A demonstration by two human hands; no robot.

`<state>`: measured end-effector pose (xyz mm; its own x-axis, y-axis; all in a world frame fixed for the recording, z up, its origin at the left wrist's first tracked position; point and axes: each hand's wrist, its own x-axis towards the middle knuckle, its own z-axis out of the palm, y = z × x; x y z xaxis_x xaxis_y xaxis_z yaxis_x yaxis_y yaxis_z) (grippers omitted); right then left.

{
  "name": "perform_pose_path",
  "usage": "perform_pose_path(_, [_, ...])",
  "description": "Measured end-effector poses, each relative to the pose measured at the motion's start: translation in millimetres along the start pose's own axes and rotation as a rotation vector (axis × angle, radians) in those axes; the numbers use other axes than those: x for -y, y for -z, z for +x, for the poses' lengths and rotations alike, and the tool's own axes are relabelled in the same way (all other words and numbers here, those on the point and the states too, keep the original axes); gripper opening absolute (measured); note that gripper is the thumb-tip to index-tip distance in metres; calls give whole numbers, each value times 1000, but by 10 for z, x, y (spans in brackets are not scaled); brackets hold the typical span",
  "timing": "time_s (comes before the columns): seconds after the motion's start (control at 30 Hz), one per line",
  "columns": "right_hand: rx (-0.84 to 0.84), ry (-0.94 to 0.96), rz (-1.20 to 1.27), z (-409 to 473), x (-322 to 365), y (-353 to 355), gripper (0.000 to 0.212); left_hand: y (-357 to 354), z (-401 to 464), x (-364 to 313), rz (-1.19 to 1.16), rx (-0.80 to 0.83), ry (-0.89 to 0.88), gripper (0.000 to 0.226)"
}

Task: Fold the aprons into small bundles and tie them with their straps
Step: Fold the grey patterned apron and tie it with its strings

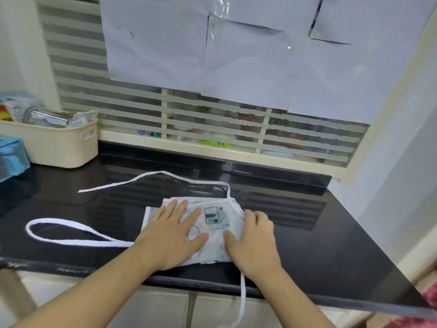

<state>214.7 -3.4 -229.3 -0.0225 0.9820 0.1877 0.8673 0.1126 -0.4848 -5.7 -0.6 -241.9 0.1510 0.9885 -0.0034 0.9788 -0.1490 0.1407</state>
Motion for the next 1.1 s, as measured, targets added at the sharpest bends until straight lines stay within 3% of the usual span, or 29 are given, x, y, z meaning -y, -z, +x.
perform_pose_path(0.1, [61, -173, -87, -70, 42, 199, 52, 10, 20, -26, 6, 3, 1, 80])
perform_pose_path(0.23, [291, -308, 216, -91, 177, 472, 30, 0, 2, -4, 7, 6, 6, 79])
perform_pose_path(0.33, [246, -310, 566, -155, 258, 515, 4, 9, -5, -15, -5, 10, 20, 79])
perform_pose_path(0.43, [116, -284, 797, -276, 362, 376, 19, 7, -14, -11, -38, 12, 33, 81])
perform_pose_path(0.7, [69, -169, 645, -335, 615, 64, 32, 24, -30, -13, -88, 16, 41, 79])
perform_pose_path(0.87, [45, 122, 422, -434, 587, -42, 72, 246, 91, -34, -152, 114, 83, 86])
perform_pose_path(0.97, [24, 216, 274, -419, 519, -131, 92, 281, 109, -106, -57, 33, 104, 74])
perform_pose_path(1.03, [9, 273, 183, -428, 505, -167, 89, 253, 41, -143, -21, -63, 99, 59])
perform_pose_path(1.1, [-1, 317, 55, -433, 506, -217, 83, 255, -18, -116, -110, -57, 105, 76])
